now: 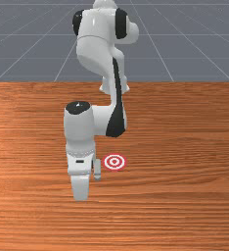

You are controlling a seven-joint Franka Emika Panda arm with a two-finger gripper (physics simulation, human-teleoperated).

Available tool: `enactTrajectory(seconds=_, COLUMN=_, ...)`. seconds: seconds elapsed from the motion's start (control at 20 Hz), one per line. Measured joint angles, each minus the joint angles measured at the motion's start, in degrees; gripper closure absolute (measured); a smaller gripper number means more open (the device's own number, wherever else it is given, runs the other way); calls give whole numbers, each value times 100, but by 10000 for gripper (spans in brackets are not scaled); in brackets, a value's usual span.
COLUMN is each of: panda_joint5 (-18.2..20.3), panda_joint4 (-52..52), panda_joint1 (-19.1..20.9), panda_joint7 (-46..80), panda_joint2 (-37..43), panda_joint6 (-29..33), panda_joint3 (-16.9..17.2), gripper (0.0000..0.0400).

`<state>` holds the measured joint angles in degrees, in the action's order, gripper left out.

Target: Pick up the pen and put it to the marker

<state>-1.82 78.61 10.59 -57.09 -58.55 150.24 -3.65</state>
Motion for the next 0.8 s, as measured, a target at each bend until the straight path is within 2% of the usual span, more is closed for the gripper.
enactTrajectory(seconds=0.05, panda_joint5=12, panda_joint4=187, panda_joint1=26, panda_joint7=-21, panda_joint2=131, panda_joint6=182, panda_joint3=-31, gripper=382)
enactTrajectory(seconds=0.1, panda_joint5=16, panda_joint4=260, panda_joint1=29, panda_joint7=-20, panda_joint2=249, panda_joint6=135, panda_joint3=-33, gripper=232)
enactTrajectory(seconds=0.15, panda_joint5=20, panda_joint4=316, panda_joint1=30, panda_joint7=-16, panda_joint2=369, panda_joint6=50, panda_joint3=-32, gripper=141)
enactTrajectory(seconds=0.2, panda_joint5=-30, panda_joint4=63, panda_joint1=55, panda_joint7=-237, panda_joint2=387, panda_joint6=-592, panda_joint3=-76, gripper=86)
enactTrajectory(seconds=0.25, panda_joint5=-33, panda_joint4=88, panda_joint1=71, panda_joint7=-293, panda_joint2=479, panda_joint6=-646, panda_joint3=-98, gripper=52)
enactTrajectory(seconds=0.35, panda_joint5=-22, panda_joint4=115, panda_joint1=61, panda_joint7=-234, panda_joint2=586, panda_joint6=-692, panda_joint3=-82, gripper=19)
enactTrajectory(seconds=0.4, panda_joint5=-19, panda_joint4=-146, panda_joint1=-14, panda_joint7=-18, panda_joint2=513, panda_joint6=-1093, panda_joint3=8, gripper=12)
enactTrajectory(seconds=0.45, panda_joint5=-23, panda_joint4=-165, panda_joint1=-17, panda_joint7=-15, panda_joint2=522, panda_joint6=-1158, panda_joint3=12, gripper=164)
enactTrajectory(seconds=0.5, panda_joint5=99, panda_joint4=175, panda_joint1=108, panda_joint7=-148, panda_joint2=663, panda_joint6=-737, panda_joint3=-135, gripper=257)
enactTrajectory(seconds=0.55, panda_joint5=13, panda_joint4=216, panda_joint1=-36, panda_joint7=146, panda_joint2=691, panda_joint6=-687, panda_joint3=42, gripper=313)
enactTrajectory(seconds=0.6, panda_joint5=10, panda_joint4=233, panda_joint1=-70, panda_joint7=207, panda_joint2=701, panda_joint6=-677, panda_joint3=57, gripper=347)
enactTrajectory(seconds=0.65, panda_joint5=21, panda_joint4=664, panda_joint1=13, panda_joint7=-3, panda_joint2=872, panda_joint6=-124, panda_joint3=-52, gripper=368)
enactTrajectory(seconds=0.7, panda_joint5=41, panda_joint4=915, panda_joint1=-136, panda_joint7=470, panda_joint2=1055, panda_joint6=-326, panda_joint3=147, gripper=380)
enactTrajectory(seconds=0.75, panda_joint5=61, panda_joint4=1884, panda_joint1=141, panda_joint7=-67, panda_joint2=1472, panda_joint6=664, panda_joint3=-135, gripper=388)
enactTrajectory(seconds=0.8, panda_joint5=298, panda_joint4=2341, panda_joint1=398, panda_joint7=-324, panda_joint2=1785, panda_joint6=315, panda_joint3=-374, gripper=393)
